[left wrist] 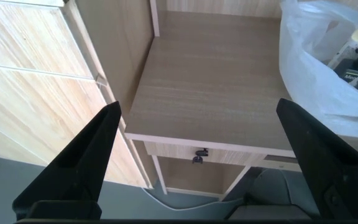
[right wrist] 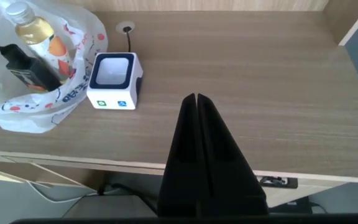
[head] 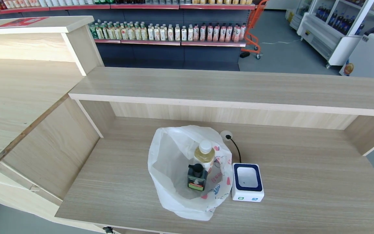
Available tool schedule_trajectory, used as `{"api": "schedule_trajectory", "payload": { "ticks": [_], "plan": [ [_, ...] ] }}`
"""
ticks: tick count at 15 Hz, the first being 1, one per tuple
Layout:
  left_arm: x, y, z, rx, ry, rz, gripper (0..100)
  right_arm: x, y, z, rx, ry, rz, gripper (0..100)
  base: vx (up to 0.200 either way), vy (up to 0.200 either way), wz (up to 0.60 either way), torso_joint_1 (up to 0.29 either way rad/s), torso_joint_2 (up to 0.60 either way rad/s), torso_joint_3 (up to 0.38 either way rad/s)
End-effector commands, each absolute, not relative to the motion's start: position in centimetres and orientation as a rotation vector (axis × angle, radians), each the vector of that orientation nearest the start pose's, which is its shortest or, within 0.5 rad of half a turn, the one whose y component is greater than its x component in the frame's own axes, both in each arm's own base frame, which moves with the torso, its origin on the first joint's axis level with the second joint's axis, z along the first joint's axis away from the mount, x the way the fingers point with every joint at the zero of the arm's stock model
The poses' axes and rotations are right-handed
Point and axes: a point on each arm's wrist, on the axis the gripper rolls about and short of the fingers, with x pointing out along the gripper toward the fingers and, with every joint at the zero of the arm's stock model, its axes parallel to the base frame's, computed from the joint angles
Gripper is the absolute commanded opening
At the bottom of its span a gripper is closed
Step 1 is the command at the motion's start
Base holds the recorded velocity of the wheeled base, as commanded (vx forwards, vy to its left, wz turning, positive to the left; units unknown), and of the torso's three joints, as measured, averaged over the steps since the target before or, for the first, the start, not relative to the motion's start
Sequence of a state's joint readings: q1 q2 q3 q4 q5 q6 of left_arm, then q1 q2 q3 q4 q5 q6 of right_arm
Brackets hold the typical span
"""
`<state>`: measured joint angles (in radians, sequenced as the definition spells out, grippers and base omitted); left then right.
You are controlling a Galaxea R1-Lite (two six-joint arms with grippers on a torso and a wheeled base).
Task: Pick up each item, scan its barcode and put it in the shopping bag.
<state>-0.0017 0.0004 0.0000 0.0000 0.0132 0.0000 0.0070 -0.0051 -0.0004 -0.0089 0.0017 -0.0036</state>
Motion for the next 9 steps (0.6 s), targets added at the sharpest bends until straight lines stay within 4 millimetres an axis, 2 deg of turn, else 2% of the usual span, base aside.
{"api": "schedule_trajectory", "payload": {
  "ticks": [1,3,6,9],
  "plan": [
    [-2.28,0.04,7.55,0.000,0.000,0.011,100,-2.28,-0.01,7.66,-0.005,-0.011,0.008,0,0.000,-0.200,0.00,0.002,0.00,0.002],
    [-2.28,0.04,7.55,-0.002,0.000,0.011,100,-2.28,-0.01,7.66,-0.005,-0.011,0.009,0,0.000,-0.200,0.00,0.002,0.00,0.000],
    [-2.28,0.04,7.55,-0.002,0.000,0.011,100,-2.28,-0.01,7.64,-0.005,-0.009,0.008,0,0.000,0.000,0.00,0.000,0.00,0.000],
    [-2.23,0.03,7.56,-0.001,0.006,0.009,100,-2.28,-0.01,7.64,-0.005,-0.009,0.008,0,0.200,0.000,0.00,-0.001,0.00,-0.001]
  ]
}}
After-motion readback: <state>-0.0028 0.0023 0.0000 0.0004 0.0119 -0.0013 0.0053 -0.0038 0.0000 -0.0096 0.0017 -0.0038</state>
